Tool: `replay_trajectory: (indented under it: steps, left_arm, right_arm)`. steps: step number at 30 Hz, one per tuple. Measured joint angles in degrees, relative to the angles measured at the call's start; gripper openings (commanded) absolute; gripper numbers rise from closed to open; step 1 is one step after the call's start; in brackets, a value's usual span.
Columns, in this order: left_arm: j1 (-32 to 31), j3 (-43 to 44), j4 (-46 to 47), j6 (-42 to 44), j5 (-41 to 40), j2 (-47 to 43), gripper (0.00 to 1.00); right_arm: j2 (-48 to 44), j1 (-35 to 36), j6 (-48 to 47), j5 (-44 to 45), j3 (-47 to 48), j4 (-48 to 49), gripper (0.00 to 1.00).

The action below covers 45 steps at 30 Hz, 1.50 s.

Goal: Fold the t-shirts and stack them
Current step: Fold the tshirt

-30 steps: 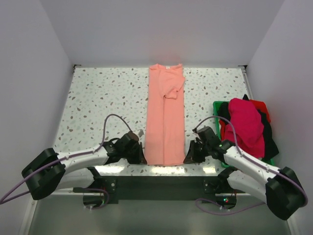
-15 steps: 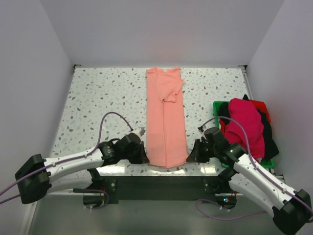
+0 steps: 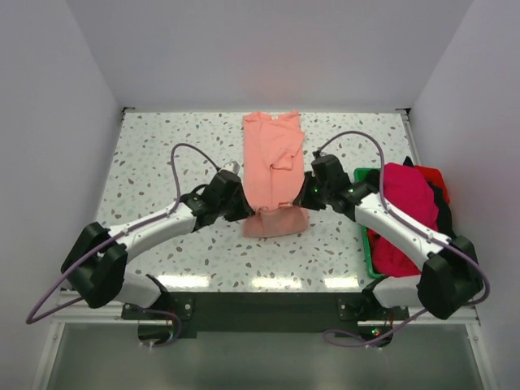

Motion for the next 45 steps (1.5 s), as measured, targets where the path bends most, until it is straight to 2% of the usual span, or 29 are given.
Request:
replay_trajectory:
  steps: [11,18,21,22,23,25,26,28,30,33,34,38,45]
  left_arm:
    - [9.09,20.96,0.72,3.37,0.02,19.63,0.00]
    - [14.51,31.52,1.22,5.33,2.34,32.63,0.00]
    - [16.65,33.83,1.33,6.54,4.46,37.35,0.28]
    - [17.31,34.42,1.51,7.10,5.53,38.66,0.48]
    - [17.99,34.80,1.84,7.89,6.51,39.76,0.55]
    - [19.23,34.86,2.49,8.52,8.22,40.76,0.63]
    - [19.89,34.84,2.78,8.72,8.92,40.85,0.64]
    - [21.00,34.77,4.09,9.11,9.94,40.52,0.64]
    - [21.81,34.18,5.25,9.38,10.27,39.52,0.59]
    - [22.34,32.26,6.32,9.38,10.27,36.68,0.46]
    - [22.25,31.58,6.69,9.40,10.29,35.56,0.39]
    - [20.26,31.12,7.78,9.33,10.32,33.59,0.21]
    - [15.17,36.70,7.50,9.79,10.97,39.15,0.18]
  right_arm:
    - [20.26,-8.28,-2.38,2.21,15.23,6.40,0.00]
    - [33.46,-13.35,-3.65,-0.46,25.49,7.87,0.01]
    - [38.56,-15.04,-3.78,-2.16,28.44,8.35,0.16]
    - [39.89,-15.61,-3.91,-2.69,28.89,8.41,0.32]
    - [40.76,-16.02,-3.91,-2.95,29.07,8.44,0.37]
    - [42.29,-17.20,-4.50,-4.00,29.27,8.37,0.48]
    - [42.62,-17.79,-4.66,-4.20,29.29,8.28,0.49]
    - [42.80,-18.82,-5.35,-4.61,29.68,7.63,0.51]
    - [42.69,-19.47,-5.88,-4.85,30.40,7.54,0.51]
    - [41.31,-19.69,-6.34,-4.70,30.45,7.43,0.50]
    - [40.46,-19.37,-6.49,-4.35,30.32,7.43,0.50]
    - [37.07,-15.34,-7.50,-2.08,30.23,7.39,0.48]
    - [35.17,-6.49,-8.13,-0.31,25.81,8.70,0.46]
